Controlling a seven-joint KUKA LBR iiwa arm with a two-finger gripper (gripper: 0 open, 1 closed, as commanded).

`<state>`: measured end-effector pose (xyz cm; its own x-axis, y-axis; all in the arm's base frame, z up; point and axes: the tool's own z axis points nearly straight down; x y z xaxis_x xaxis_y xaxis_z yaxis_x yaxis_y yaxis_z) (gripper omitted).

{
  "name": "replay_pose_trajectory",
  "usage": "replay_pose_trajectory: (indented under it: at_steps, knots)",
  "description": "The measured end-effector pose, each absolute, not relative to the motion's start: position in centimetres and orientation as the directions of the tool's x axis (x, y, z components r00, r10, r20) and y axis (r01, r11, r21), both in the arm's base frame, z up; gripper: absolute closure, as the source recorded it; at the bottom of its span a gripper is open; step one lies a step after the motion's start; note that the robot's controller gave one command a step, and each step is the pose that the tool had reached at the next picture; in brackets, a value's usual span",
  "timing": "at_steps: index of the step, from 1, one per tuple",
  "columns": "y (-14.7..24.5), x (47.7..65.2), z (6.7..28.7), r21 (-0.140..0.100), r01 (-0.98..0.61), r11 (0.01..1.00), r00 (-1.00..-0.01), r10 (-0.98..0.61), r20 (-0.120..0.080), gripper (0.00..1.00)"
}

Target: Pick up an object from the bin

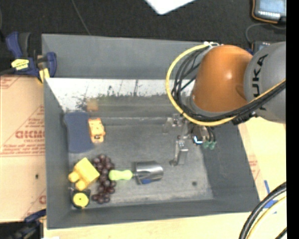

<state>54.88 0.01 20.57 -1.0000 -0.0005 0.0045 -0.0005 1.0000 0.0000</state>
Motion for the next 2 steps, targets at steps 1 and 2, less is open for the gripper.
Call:
replay_pose_trajectory:
  at_steps: [1,2]
  knots:
    - [0.0,55.0,21.0,0.0,0.0,1.0,-1.0,0.0,-0.004,0.0]
    - [3.4,54.8,16.4,0.0,0.027,1.0,-1.0,0.027,-0.009,0.0]
